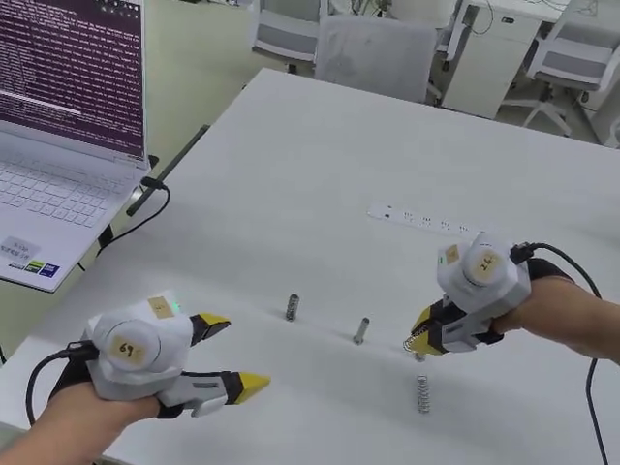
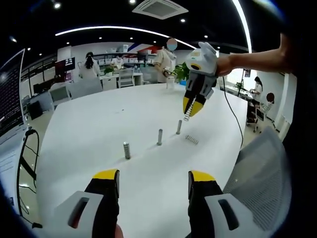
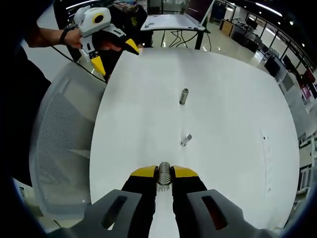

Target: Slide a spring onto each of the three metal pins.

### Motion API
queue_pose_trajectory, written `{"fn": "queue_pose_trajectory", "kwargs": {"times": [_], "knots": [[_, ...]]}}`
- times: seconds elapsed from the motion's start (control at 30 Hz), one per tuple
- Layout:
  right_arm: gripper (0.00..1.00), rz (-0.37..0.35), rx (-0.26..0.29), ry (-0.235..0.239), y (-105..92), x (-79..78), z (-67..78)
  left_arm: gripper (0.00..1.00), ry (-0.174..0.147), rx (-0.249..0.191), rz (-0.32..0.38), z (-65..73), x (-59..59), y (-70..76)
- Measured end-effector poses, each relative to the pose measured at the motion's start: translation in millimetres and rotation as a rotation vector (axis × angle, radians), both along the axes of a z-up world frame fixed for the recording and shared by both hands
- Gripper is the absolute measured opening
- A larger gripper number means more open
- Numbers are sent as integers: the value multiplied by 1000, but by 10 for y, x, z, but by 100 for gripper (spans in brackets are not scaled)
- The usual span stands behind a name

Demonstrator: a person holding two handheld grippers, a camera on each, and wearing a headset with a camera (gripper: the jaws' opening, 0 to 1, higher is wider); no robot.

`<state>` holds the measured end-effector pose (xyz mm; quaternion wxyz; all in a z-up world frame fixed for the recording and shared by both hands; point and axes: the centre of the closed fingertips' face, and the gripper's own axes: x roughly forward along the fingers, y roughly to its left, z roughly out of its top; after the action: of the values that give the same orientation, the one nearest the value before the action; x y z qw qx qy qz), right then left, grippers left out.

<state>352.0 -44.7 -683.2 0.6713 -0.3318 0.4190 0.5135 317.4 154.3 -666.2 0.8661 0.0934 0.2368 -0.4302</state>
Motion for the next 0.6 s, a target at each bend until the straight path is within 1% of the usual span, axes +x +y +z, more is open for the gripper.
{"fn": "queue_pose_trajectory", "kwargs": {"times": [0.27, 0.4, 0.6], "knots": [[9, 27, -10, -8, 125, 205, -1, 52, -8, 2, 17, 67, 6, 88], [9, 46, -31, -9, 147, 276, -15, 52, -11, 3, 25, 77, 4, 114], [9, 55, -36, -5, 178, 395, -30, 53, -15, 4, 34, 109, -13, 167]]}}
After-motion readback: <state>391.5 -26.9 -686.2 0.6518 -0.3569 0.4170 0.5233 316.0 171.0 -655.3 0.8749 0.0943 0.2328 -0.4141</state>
